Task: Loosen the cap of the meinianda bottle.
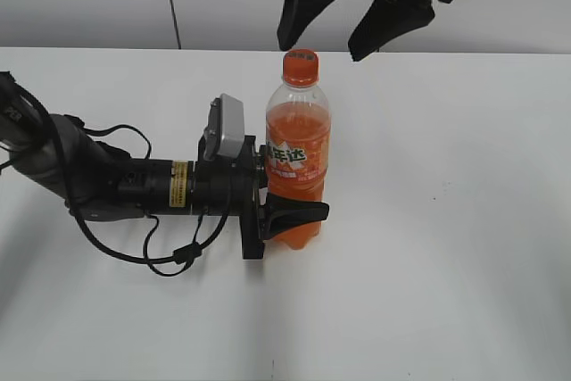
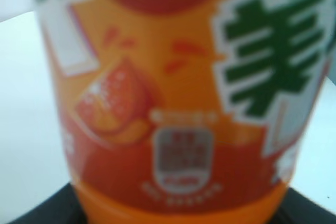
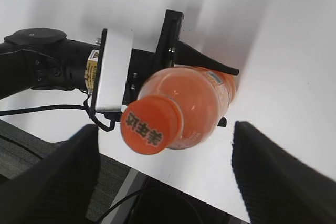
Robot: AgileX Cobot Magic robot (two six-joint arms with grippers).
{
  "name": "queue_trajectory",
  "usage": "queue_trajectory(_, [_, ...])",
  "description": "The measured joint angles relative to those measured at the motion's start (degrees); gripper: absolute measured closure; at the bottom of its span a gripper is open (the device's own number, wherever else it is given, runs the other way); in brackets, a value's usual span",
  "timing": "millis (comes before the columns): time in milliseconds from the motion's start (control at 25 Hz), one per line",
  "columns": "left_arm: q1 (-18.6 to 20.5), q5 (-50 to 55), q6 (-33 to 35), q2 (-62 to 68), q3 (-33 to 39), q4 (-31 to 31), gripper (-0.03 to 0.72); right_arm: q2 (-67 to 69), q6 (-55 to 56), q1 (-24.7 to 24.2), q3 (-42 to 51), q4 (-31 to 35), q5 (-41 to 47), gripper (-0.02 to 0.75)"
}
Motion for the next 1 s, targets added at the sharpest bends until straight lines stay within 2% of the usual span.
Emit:
queue_trajectory(240, [0.0, 0.6, 0.0, -0.1, 0.0, 0.1, 0.293, 0.0, 0.1, 3.5, 0.0, -3.1, 0.0, 0.153])
queue_trajectory(520, [0.0, 1.0, 0.0, -0.2, 0.0, 0.3, 0.293, 0.0, 0.3, 3.8, 0.0, -5.7, 0.0, 0.153])
queue_trajectory(1000, [0.0, 0.9, 0.0, -0.2, 0.0, 0.3, 0.293, 0.1, 0.4, 5.2, -0.3, -6.1, 0.0, 0.153])
